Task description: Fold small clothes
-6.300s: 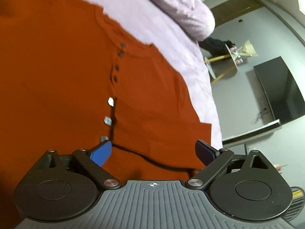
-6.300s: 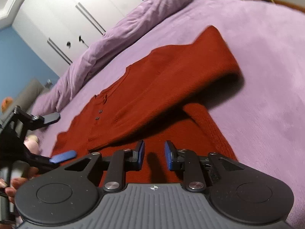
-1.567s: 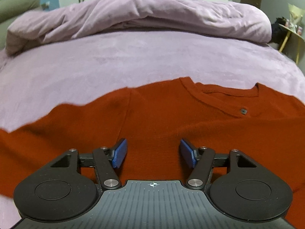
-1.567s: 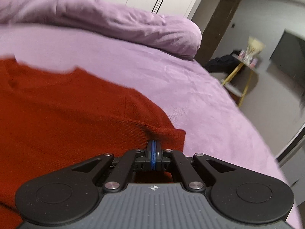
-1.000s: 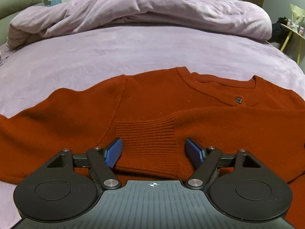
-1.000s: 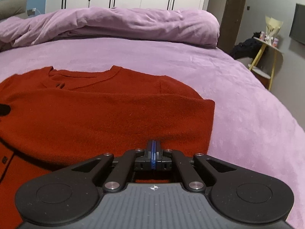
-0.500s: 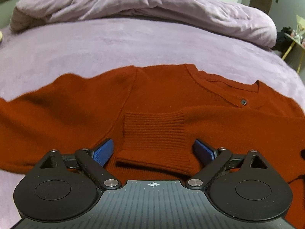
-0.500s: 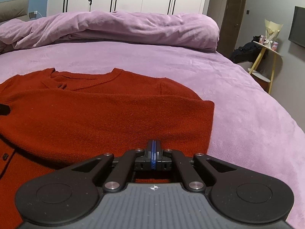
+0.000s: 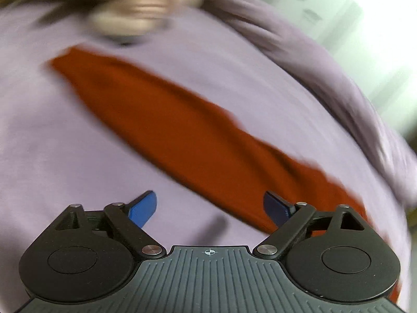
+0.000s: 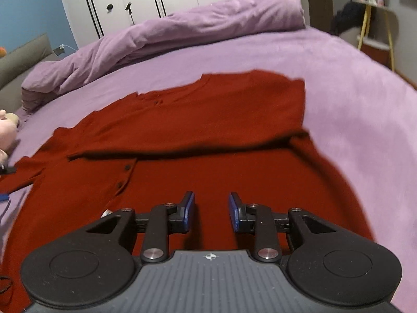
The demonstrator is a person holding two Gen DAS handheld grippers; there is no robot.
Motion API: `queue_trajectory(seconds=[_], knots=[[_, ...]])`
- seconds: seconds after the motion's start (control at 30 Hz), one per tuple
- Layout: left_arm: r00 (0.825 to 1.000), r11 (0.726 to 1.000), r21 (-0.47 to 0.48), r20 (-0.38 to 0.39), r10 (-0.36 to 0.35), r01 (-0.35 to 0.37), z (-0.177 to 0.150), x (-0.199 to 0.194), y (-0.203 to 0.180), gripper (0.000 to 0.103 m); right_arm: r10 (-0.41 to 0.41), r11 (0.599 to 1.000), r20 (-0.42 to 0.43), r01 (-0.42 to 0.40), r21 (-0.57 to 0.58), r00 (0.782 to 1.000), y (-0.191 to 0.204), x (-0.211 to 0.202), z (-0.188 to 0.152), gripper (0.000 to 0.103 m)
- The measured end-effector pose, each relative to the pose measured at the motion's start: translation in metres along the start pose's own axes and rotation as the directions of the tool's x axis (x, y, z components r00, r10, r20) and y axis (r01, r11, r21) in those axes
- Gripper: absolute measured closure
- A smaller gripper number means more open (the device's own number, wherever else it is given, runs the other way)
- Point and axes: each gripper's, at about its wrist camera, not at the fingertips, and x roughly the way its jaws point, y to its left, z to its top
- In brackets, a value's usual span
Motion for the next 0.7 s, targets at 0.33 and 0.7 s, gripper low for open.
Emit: queue_trajectory(seconds=[0.33,0.7], knots=[[0.982,0.884,-0.438,0.164,-0.098,0.161,0.057,0.022,0.099,0.038,-0.004,1.000,-0.036,0.004,0.016,0.999,0.022,0.003,0.003,0.076],[0.972,0.855,-0.477,0.199,-0.121,0.204,0.056,0.027,0.112,0.095,-0.023,0.999,-0.035,0.022,-0.032,0.999,0.034,0.005,0.003,0.076]])
